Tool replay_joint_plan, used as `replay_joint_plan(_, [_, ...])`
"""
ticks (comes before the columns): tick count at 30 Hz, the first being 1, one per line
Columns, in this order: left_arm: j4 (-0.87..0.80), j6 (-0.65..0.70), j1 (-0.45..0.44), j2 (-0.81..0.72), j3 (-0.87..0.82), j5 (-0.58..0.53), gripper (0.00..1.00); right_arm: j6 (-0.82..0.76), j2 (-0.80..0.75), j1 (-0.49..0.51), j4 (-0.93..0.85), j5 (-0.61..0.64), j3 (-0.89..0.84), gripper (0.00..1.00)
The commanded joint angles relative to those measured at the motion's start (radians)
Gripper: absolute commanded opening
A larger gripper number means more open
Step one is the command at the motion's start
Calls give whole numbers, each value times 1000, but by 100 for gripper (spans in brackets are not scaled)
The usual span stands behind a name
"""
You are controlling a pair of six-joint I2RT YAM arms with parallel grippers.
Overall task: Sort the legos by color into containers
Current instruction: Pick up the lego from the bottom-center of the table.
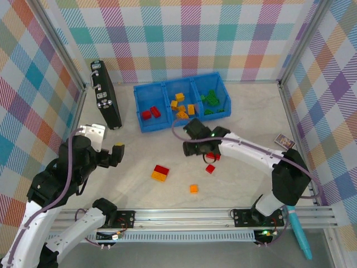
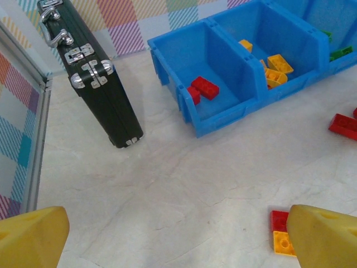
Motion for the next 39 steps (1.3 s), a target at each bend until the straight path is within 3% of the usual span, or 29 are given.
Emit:
replay_joint_plan(1, [18, -27, 8, -40, 2, 48, 100, 246, -38, 76, -30, 51, -51, 65])
replay_joint_plan(7, [14, -44, 8, -59, -17, 64, 100, 419, -30, 189, -123, 79, -90, 65])
replay_joint_plan(20, [12, -61, 8, -75, -46, 75, 100, 613, -19, 323, -114, 25, -196, 64])
replay_joint_plan(39, [17, -87, 8, -100, -59, 77, 100, 670, 113, 392, -37, 0, -198, 61])
